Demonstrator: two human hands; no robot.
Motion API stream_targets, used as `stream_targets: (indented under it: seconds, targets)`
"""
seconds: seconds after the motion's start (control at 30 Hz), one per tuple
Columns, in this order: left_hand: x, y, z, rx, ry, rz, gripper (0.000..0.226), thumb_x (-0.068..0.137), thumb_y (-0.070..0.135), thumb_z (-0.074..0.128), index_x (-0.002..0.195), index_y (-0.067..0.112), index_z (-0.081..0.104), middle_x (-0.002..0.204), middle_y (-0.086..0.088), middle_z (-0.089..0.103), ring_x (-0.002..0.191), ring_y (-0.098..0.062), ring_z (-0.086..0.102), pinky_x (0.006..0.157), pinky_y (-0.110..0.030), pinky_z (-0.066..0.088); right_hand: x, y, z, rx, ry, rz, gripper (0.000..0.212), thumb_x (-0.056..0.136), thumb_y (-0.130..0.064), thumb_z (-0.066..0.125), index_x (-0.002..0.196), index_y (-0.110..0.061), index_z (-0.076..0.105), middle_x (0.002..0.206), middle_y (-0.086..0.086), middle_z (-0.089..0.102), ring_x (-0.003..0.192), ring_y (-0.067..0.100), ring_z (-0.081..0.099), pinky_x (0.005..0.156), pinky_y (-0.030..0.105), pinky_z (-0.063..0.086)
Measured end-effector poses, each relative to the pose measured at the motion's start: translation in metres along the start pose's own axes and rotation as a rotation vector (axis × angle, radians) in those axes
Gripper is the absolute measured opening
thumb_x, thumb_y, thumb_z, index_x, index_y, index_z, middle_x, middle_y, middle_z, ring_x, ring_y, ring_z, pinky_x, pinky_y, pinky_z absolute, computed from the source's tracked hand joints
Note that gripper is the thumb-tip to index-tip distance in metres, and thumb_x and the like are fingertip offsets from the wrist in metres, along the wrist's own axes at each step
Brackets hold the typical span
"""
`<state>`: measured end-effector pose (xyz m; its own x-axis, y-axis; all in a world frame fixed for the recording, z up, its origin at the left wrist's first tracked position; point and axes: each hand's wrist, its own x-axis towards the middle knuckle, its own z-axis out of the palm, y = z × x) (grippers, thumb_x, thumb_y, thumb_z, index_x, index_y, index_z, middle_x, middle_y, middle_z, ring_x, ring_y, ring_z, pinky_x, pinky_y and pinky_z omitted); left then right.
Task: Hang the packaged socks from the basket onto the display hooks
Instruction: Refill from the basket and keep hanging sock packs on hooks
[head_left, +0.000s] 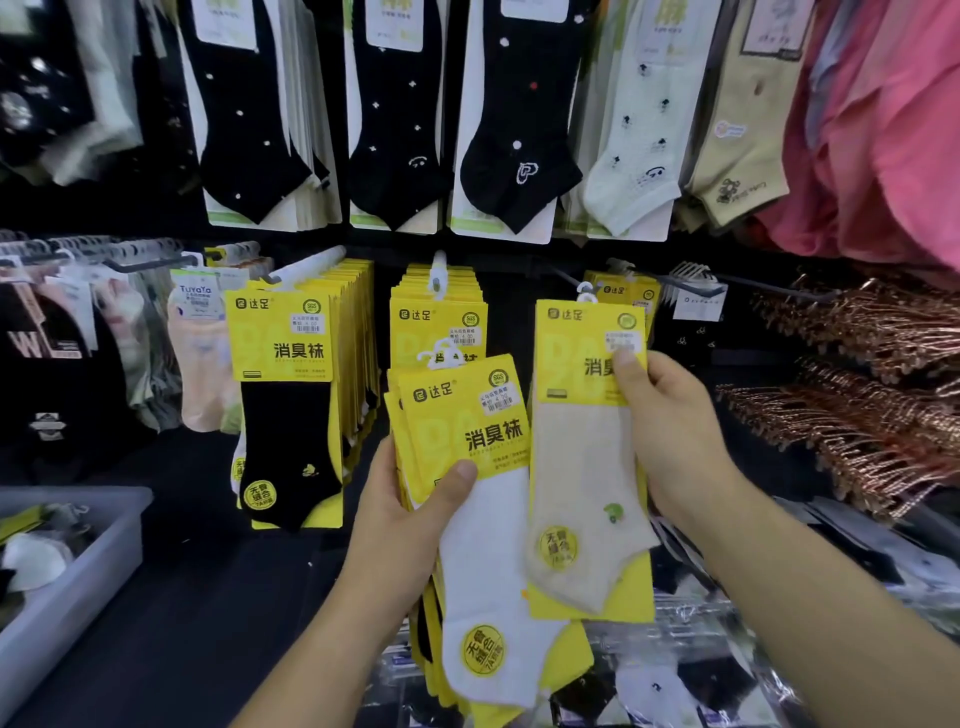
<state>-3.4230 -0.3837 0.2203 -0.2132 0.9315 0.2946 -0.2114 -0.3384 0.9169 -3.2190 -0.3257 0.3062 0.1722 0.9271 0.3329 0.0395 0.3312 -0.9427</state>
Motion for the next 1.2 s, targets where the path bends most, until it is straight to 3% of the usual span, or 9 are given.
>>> stream_targets:
  seconds: [0.33,0.57,0.67,0.73,0.83,0.9,0.97,1.07,1.2]
  targets:
    - [0.0,0.0,0.0,0.021,0.017,0.011,0.04,0.071,0.051,0.088,0.105,0.052,0.069,0.115,0.012,0.08,0.102,-0.013,0.079,0.073,-0.023,0.063,0.032,0.002,-0.007,-0.089,0.023,-0.057,0.029,0.102,-0.038,0.057,0.087,-0.017,0.07,0.083,-0.003,0.078,0.071,0.01,0.073,0.065,0.031,0.055]
    - [0.001,-0.001,-0.001,0.051,0.009,0.017,0.046,0.065,0.06,0.082,0.108,0.054,0.066,0.117,0.014,0.079,0.104,-0.012,0.078,0.079,-0.031,0.064,0.041,0.009,-0.007,-0.139,0.017,-0.028,0.052,0.1,-0.042,0.059,0.09,0.009,0.058,0.088,0.029,0.066,0.069,0.028,0.058,0.069,0.04,0.048]
    - [0.0,-0.001,-0.001,0.057,0.006,0.018,0.046,0.066,0.06,0.082,0.109,0.054,0.066,0.117,0.014,0.079,0.105,-0.012,0.078,0.083,-0.035,0.062,0.045,0.017,-0.005,-0.229,0.026,-0.013,0.055,0.099,-0.044,0.06,0.059,-0.014,0.035,0.049,-0.004,0.036,0.049,0.009,0.034,0.052,0.026,0.031]
    - [0.0,0.0,0.0,0.066,0.002,0.016,0.044,0.067,0.059,0.082,0.107,0.054,0.066,0.117,0.014,0.079,0.105,-0.011,0.078,0.081,-0.032,0.063,0.048,0.025,-0.006,-0.255,0.035,0.016,0.054,0.097,-0.044,0.063,0.06,-0.018,0.033,0.051,-0.009,0.029,0.051,0.01,0.03,0.053,0.026,0.03]
    - [0.001,0.0,-0.001,0.09,0.002,0.008,0.035,0.075,0.051,0.082,0.105,0.055,0.066,0.117,0.015,0.079,0.105,-0.01,0.078,0.078,-0.029,0.063,0.049,0.038,-0.007,-0.259,0.081,0.039,0.037,0.094,-0.039,0.068,0.076,-0.012,0.052,0.067,-0.003,0.047,0.065,0.016,0.046,0.068,0.033,0.045]
    - [0.001,-0.001,-0.001,0.096,0.003,0.003,0.032,0.078,0.046,0.08,0.106,0.055,0.066,0.117,0.015,0.079,0.105,-0.011,0.078,0.077,-0.028,0.064,0.043,0.043,-0.008,-0.325,0.178,0.013,0.031,0.092,-0.04,0.071,0.095,-0.013,0.055,0.083,-0.004,0.054,0.074,0.012,0.052,0.066,0.026,0.045]
    - [0.001,-0.002,-0.001,0.09,0.007,-0.002,0.033,0.078,0.045,0.08,0.106,0.055,0.066,0.117,0.014,0.079,0.105,-0.011,0.078,0.077,-0.025,0.064,0.03,0.04,-0.007,-0.382,0.213,-0.075,0.031,0.091,-0.042,0.07,0.093,-0.017,0.053,0.085,-0.004,0.055,0.073,0.005,0.052,0.059,0.018,0.039]
    - [0.0,-0.001,0.001,0.081,0.012,-0.004,0.035,0.08,0.046,0.084,0.109,0.053,0.066,0.116,0.015,0.079,0.104,-0.011,0.078,0.076,-0.023,0.063,0.003,0.032,0.006,-0.245,-0.078,-0.103,0.028,0.089,-0.045,0.07,0.074,-0.023,0.06,0.07,-0.005,0.062,0.06,0.003,0.054,0.051,0.01,0.04]
    - [-0.001,-0.001,0.007,0.066,0.027,0.022,0.052,0.078,0.04,0.087,0.125,0.035,0.063,0.116,0.013,0.079,0.103,-0.01,0.078,0.075,-0.021,0.061,-0.025,0.028,0.026,-0.233,-0.336,-0.052,0.053,0.072,-0.063,0.074,0.081,-0.012,0.063,0.068,0.009,0.058,0.061,0.011,0.053,0.053,0.027,0.045]
